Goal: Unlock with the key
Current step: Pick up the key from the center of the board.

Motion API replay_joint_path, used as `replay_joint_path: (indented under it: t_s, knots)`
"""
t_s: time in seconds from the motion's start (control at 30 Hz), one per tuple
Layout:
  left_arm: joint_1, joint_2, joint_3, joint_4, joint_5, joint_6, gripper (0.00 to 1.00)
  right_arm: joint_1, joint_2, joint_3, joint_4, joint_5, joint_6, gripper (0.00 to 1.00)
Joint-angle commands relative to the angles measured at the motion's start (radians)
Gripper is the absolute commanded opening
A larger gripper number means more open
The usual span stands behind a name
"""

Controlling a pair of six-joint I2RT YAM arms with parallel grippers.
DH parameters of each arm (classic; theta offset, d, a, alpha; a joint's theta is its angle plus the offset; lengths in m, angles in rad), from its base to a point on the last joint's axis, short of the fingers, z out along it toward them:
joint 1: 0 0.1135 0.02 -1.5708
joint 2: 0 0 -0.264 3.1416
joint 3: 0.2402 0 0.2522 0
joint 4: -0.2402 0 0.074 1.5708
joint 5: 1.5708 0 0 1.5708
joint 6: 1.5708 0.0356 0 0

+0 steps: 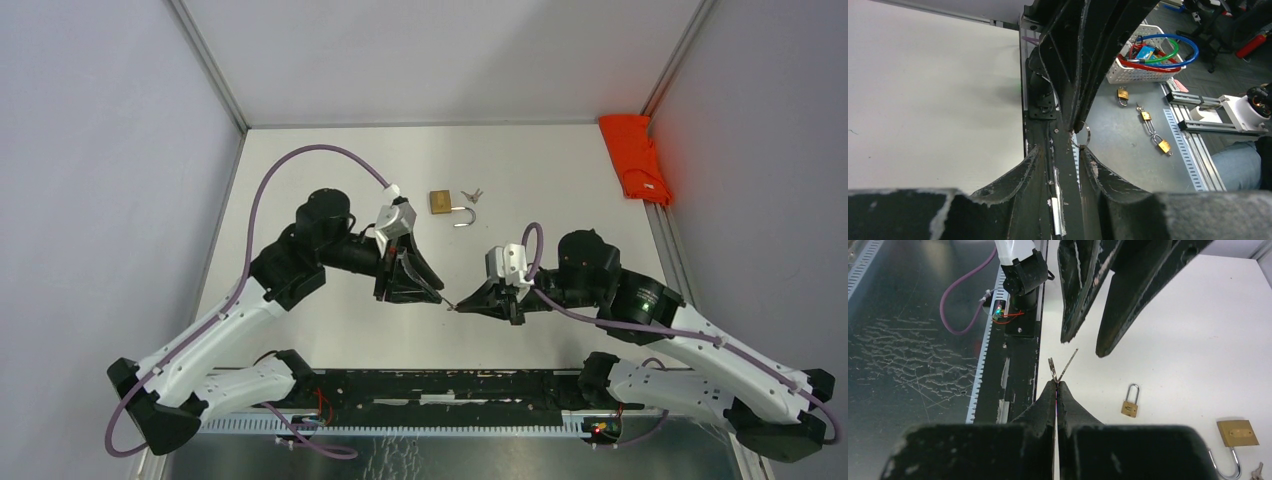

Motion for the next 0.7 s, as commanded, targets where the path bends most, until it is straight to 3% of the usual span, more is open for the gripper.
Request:
replay_joint_path:
  t_s: [0.0,0.4,0.67]
  knots:
    - [-0.001,0.010,0.049,0.009,0.050,0.046,0.39,-0.002,0.014,0.056,0.026,-0.036,-0.025,0.00]
    - [-0.003,0.006,0.037,0.046,0.089,0.021,0.29,-0.002,0.027,0.065,0.057,-0.041,-0.034,0.00]
    - [-0.003,0.024,0.038,0.062,0.094,0.009,0.28,-0.002,0.043,0.097,0.068,-0.053,-0.035,0.00]
